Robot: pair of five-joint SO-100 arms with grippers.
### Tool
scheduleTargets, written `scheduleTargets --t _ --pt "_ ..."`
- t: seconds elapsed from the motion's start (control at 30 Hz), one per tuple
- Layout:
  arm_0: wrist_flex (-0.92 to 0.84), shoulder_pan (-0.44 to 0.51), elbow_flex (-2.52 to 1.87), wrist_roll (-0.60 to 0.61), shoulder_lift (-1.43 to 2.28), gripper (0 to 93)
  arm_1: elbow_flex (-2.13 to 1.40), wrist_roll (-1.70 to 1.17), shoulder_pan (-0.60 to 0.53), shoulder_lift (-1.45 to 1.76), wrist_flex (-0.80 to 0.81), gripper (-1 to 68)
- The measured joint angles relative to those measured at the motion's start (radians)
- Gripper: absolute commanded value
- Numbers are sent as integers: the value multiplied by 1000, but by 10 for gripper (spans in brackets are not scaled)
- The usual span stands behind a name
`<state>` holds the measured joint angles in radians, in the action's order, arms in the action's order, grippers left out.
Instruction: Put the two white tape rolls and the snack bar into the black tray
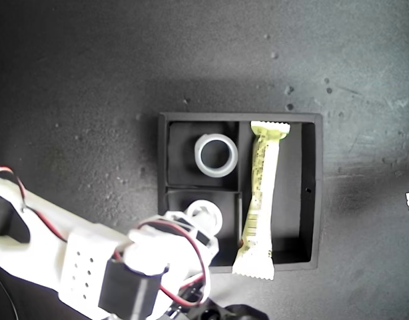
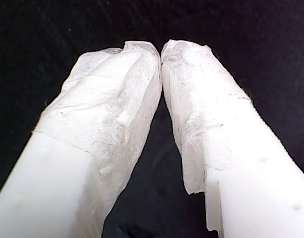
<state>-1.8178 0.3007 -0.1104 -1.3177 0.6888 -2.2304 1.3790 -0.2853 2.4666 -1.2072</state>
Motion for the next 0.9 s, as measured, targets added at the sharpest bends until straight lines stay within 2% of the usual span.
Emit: scheduleTargets --t 0.2,0.33,0.5,0.67,0.77,0.9 --pt "0 0 -12 3 28 256 0 0 8 0 0 -3" --pt "0 -8 -153 12 172 180 0 0 23 0 -14 -3" --pt "0 -86 -514 43 528 8 -32 15 37 81 -40 -3" --pt "9 -198 -950 34 925 2 -222 63 84 373 -11 -4" --pt "143 -272 -1296 17 1172 1 -393 83 106 623 14 -4" --pt "422 -321 -1825 15 1525 0 -586 97 160 830 0 -5"
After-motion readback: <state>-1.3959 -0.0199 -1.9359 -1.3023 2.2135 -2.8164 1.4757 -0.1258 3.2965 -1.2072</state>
